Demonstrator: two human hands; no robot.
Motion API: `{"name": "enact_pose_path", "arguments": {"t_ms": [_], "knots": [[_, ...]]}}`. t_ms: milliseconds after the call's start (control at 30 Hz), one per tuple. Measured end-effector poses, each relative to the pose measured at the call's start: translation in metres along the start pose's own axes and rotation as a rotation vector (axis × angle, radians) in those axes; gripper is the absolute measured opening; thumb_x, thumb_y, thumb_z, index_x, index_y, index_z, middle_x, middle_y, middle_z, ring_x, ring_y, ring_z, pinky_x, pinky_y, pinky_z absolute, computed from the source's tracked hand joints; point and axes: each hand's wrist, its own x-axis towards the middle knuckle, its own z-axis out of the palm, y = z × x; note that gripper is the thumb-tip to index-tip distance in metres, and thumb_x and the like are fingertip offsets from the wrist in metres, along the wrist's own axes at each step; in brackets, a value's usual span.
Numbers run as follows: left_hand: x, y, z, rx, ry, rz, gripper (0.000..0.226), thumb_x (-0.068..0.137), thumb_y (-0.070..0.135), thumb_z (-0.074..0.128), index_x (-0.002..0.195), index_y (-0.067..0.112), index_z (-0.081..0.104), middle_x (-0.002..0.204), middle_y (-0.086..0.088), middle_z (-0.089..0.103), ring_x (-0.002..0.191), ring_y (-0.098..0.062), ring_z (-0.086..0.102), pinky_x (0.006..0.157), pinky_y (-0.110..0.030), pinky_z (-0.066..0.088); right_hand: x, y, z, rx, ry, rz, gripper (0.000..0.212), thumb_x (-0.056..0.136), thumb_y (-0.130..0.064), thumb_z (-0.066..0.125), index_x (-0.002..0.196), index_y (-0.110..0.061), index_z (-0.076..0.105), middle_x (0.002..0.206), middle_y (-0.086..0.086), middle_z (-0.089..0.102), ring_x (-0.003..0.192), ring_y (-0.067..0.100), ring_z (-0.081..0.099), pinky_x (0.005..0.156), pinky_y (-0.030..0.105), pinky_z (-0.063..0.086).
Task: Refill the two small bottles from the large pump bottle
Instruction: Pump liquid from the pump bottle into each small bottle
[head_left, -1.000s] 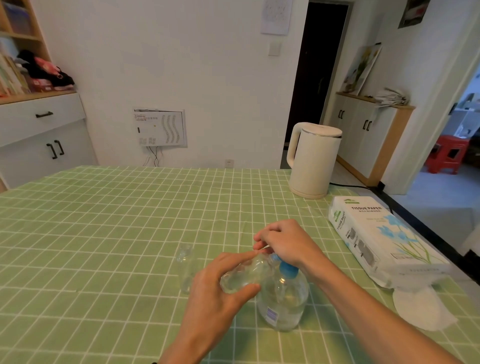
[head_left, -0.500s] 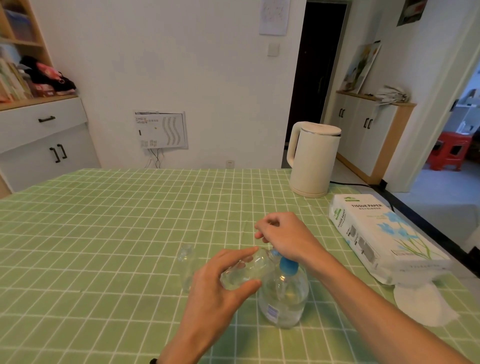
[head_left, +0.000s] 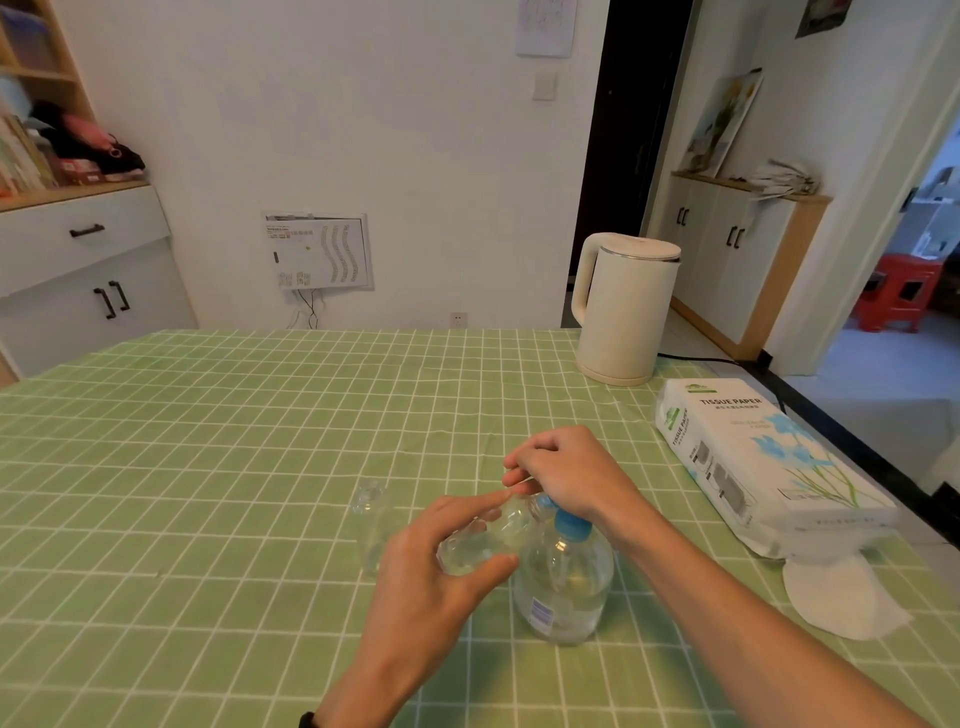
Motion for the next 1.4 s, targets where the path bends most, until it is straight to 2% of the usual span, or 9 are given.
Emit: {"name": "enact_pose_path", "arguments": {"t_ms": [100, 233, 400, 800, 933, 1033, 1133, 1267, 1400], "knots": [[-0.001, 0.001, 0.0, -0.008, -0.006, 0.003, 0.063, 0.078, 0.023, 0.09, 0.122, 0.062, 0.066, 0.111, 0.026, 0.075, 0.11, -0.003, 0.069, 0.092, -0.007, 0.045, -0.002, -0.003, -0.001, -0.023, -0.012, -0.004, 0.02, 0.099, -0.018, 0.06, 0.095, -0.014, 0.079, 0.088, -0.003, 0.081, 0.082, 0.011, 0.077, 0.084, 0.029, 0.061], [0.002, 0.005, -0.003, -0.043, 0.0, 0.026, 0.059, 0.078, 0.024, 0.089, 0.123, 0.056, 0.069, 0.112, 0.025, 0.074, 0.11, -0.002, 0.069, 0.093, -0.008, 0.046, -0.003, -0.011, -0.007, -0.079, -0.018, -0.052, 0.019, 0.099, -0.023, 0.062, 0.093, -0.017, 0.08, 0.088, -0.007, 0.081, 0.081, 0.011, 0.078, 0.074, 0.025, 0.057], [0.002, 0.005, -0.004, -0.078, -0.014, 0.023, 0.059, 0.078, 0.019, 0.091, 0.124, 0.05, 0.071, 0.111, 0.021, 0.076, 0.109, -0.005, 0.071, 0.092, -0.009, 0.048, 0.0, -0.007, -0.005, -0.023, -0.015, -0.037, 0.019, 0.099, -0.019, 0.062, 0.096, -0.013, 0.08, 0.088, -0.004, 0.081, 0.076, 0.008, 0.077, 0.067, 0.018, 0.054], [0.002, -0.001, -0.005, -0.138, -0.053, -0.019, 0.058, 0.076, 0.019, 0.091, 0.125, 0.044, 0.074, 0.113, 0.017, 0.076, 0.108, -0.009, 0.071, 0.093, -0.01, 0.048, 0.001, 0.001, 0.0, -0.042, -0.009, -0.012, 0.02, 0.099, -0.016, 0.061, 0.094, -0.012, 0.08, 0.086, -0.002, 0.081, 0.071, 0.006, 0.075, 0.073, 0.023, 0.058], [-0.001, 0.001, -0.003, -0.14, -0.022, -0.037, 0.062, 0.075, 0.019, 0.093, 0.124, 0.048, 0.07, 0.113, 0.019, 0.077, 0.113, -0.008, 0.071, 0.096, -0.013, 0.05, -0.003, -0.004, -0.003, -0.058, -0.015, -0.015, 0.021, 0.099, -0.017, 0.059, 0.094, -0.013, 0.079, 0.088, -0.002, 0.081, 0.079, 0.012, 0.077, 0.084, 0.031, 0.062], [0.0, 0.002, -0.003, -0.144, 0.01, -0.015, 0.055, 0.074, 0.019, 0.093, 0.118, 0.044, 0.071, 0.112, 0.019, 0.078, 0.113, -0.006, 0.071, 0.097, -0.015, 0.052, -0.004, -0.011, -0.007, -0.108, -0.017, -0.04, 0.022, 0.098, -0.02, 0.06, 0.09, -0.014, 0.08, 0.086, -0.005, 0.081, 0.084, 0.017, 0.078, 0.087, 0.036, 0.062], [-0.002, 0.001, -0.003, -0.148, 0.014, -0.013, 0.047, 0.074, 0.023, 0.093, 0.115, 0.038, 0.075, 0.112, 0.019, 0.078, 0.111, -0.01, 0.072, 0.096, -0.017, 0.052, -0.003, -0.011, -0.006, -0.124, -0.027, -0.047, 0.022, 0.098, -0.021, 0.06, 0.088, -0.016, 0.08, 0.084, -0.006, 0.08, 0.085, 0.016, 0.078, 0.085, 0.033, 0.061], [-0.001, -0.002, -0.002, -0.148, 0.002, -0.02, 0.046, 0.075, 0.019, 0.093, 0.114, 0.036, 0.076, 0.11, 0.019, 0.079, 0.11, -0.009, 0.072, 0.096, -0.015, 0.051, 0.001, -0.004, -0.004, -0.054, -0.021, -0.018, 0.021, 0.099, -0.018, 0.06, 0.095, -0.013, 0.08, 0.087, -0.003, 0.081, 0.071, 0.004, 0.075, 0.07, 0.02, 0.056], [-0.001, -0.004, -0.003, -0.142, 0.006, -0.019, 0.046, 0.074, 0.019, 0.092, 0.113, 0.038, 0.077, 0.11, 0.02, 0.079, 0.11, -0.007, 0.072, 0.098, -0.016, 0.051, 0.003, 0.001, 0.0, -0.05, -0.032, -0.011, 0.022, 0.099, -0.016, 0.059, 0.091, -0.015, 0.08, 0.086, -0.003, 0.081, 0.075, 0.006, 0.075, 0.079, 0.026, 0.059]]}}
